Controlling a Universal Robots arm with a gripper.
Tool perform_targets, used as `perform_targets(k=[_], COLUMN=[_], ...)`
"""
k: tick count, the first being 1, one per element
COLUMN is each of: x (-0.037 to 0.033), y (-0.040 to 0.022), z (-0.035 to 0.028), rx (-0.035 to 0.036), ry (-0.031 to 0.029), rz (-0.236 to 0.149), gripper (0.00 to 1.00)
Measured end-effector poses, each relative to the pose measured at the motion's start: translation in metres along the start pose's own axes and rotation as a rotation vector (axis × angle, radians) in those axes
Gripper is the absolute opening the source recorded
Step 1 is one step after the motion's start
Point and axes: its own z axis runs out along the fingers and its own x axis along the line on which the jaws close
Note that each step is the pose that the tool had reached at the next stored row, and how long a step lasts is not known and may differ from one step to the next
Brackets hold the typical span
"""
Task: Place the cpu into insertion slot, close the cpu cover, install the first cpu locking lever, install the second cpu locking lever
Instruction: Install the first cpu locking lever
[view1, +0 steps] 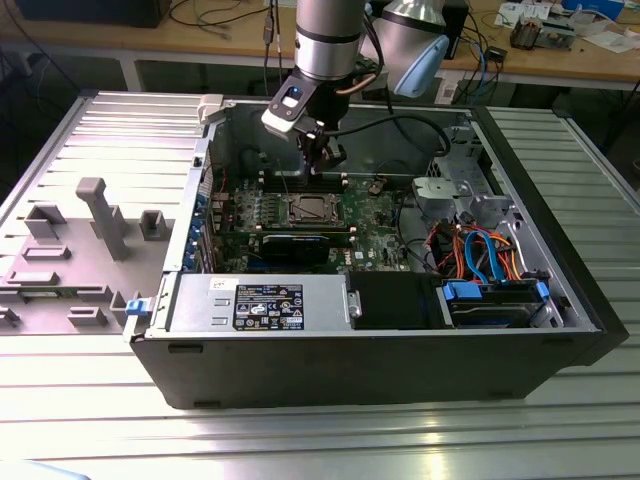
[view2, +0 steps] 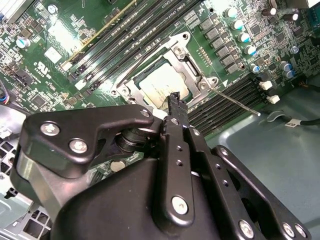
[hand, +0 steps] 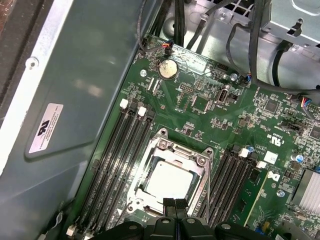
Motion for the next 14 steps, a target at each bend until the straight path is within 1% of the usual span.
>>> perform_targets(k=[14], x=[0.0000], y=[0.0000], z=[0.0001], rx=[-0.0003], ry=[-0.0010], rz=[-0.029], gripper=[0.11])
